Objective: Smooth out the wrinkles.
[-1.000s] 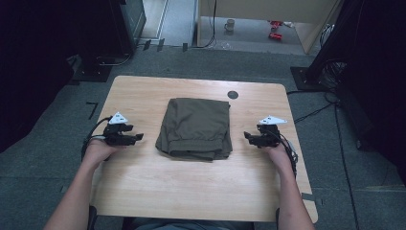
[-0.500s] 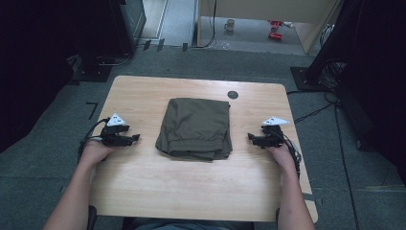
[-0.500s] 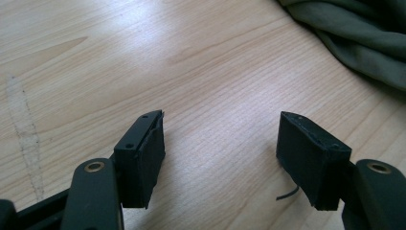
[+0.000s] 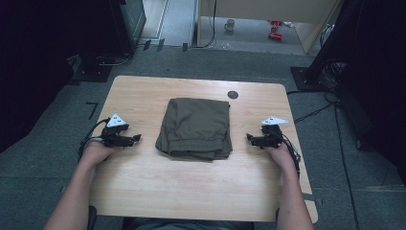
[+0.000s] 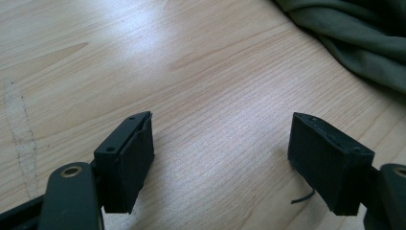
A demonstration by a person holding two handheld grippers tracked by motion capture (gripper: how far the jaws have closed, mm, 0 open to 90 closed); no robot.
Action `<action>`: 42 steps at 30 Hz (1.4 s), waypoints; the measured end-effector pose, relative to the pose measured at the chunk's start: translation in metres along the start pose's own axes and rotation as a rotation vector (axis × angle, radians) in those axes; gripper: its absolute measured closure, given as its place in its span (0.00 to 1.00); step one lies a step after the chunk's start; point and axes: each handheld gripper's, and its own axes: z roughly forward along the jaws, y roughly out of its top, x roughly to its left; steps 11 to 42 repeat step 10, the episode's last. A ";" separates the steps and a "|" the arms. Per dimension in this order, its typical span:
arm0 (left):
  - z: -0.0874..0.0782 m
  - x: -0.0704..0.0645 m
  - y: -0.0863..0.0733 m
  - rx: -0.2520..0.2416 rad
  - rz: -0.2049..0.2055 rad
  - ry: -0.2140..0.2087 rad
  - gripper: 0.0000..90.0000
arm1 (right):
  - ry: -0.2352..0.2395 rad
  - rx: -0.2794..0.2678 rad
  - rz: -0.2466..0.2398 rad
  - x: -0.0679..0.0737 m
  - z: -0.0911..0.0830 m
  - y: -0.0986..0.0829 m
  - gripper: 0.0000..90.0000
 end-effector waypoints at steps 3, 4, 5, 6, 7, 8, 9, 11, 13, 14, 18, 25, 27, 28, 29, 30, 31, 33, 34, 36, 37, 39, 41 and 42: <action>0.000 0.000 0.000 0.002 -0.006 0.007 0.24 | -0.012 0.002 0.009 0.001 0.000 0.000 0.16; 0.000 0.000 0.000 0.002 -0.006 0.007 0.23 | -0.012 0.002 0.009 0.001 0.000 0.000 0.16; 0.000 0.001 0.000 0.005 -0.009 0.011 0.23 | -0.016 0.003 0.013 0.001 0.000 0.000 0.15; 0.001 0.001 0.000 0.006 -0.017 0.019 0.21 | -0.030 0.006 0.026 0.001 0.000 0.000 0.12; 0.001 0.001 0.000 0.006 -0.017 0.019 0.21 | -0.030 0.006 0.026 0.001 0.000 0.000 0.12; 0.001 0.001 0.000 0.006 -0.020 0.022 0.21 | -0.042 0.011 0.036 0.002 0.000 0.000 0.10; 0.001 0.000 0.000 0.007 -0.022 0.025 0.21 | -0.061 0.016 0.055 0.002 0.000 -0.001 0.07; 0.001 0.000 0.000 0.008 -0.025 0.030 0.20 | -0.076 0.022 0.066 0.002 0.001 -0.001 0.04; 0.001 0.000 0.000 0.008 -0.025 0.030 0.20 | -0.076 0.022 0.066 0.002 0.001 -0.001 0.04; 0.001 0.000 0.000 0.008 -0.025 0.030 0.20 | -0.076 0.022 0.066 0.002 0.001 -0.001 0.04; 0.001 0.000 0.000 0.008 -0.025 0.030 0.20 | -0.076 0.022 0.066 0.002 0.001 -0.001 0.04; 0.001 0.000 0.000 0.008 -0.025 0.030 0.20 | -0.076 0.022 0.066 0.002 0.001 -0.001 0.04; 0.001 0.000 0.000 0.008 -0.025 0.030 0.20 | -0.076 0.022 0.066 0.002 0.001 -0.001 0.04; 0.001 0.000 0.000 0.008 -0.025 0.030 0.20 | -0.076 0.022 0.066 0.002 0.001 -0.001 0.04; 0.001 0.000 0.000 0.008 -0.025 0.030 0.20 | -0.076 0.022 0.066 0.002 0.001 -0.001 0.04; 0.001 0.000 0.000 0.008 -0.025 0.030 0.20 | -0.076 0.022 0.066 0.002 0.001 -0.001 0.04; 0.001 0.000 0.000 0.008 -0.025 0.030 0.20 | -0.076 0.022 0.066 0.002 0.001 -0.001 0.04; 0.001 0.000 0.000 0.008 -0.025 0.030 0.20 | -0.076 0.022 0.066 0.002 0.001 -0.001 0.04; 0.001 0.000 0.000 0.008 -0.025 0.030 0.20 | -0.076 0.022 0.066 0.002 0.001 -0.001 0.04; 0.001 0.000 0.000 0.008 -0.025 0.030 0.20 | -0.076 0.022 0.066 0.002 0.001 -0.001 0.04; 0.001 0.000 0.000 0.008 -0.025 0.030 0.20 | -0.076 0.022 0.066 0.002 0.001 -0.001 0.04; 0.001 0.000 0.000 0.008 -0.025 0.030 0.20 | -0.076 0.022 0.066 0.002 0.001 -0.001 0.04; 0.001 0.000 0.000 0.008 -0.025 0.030 0.20 | -0.076 0.022 0.066 0.002 0.001 -0.001 0.04; 0.001 0.000 0.000 0.008 -0.025 0.030 0.20 | -0.076 0.022 0.066 0.002 0.001 -0.001 0.04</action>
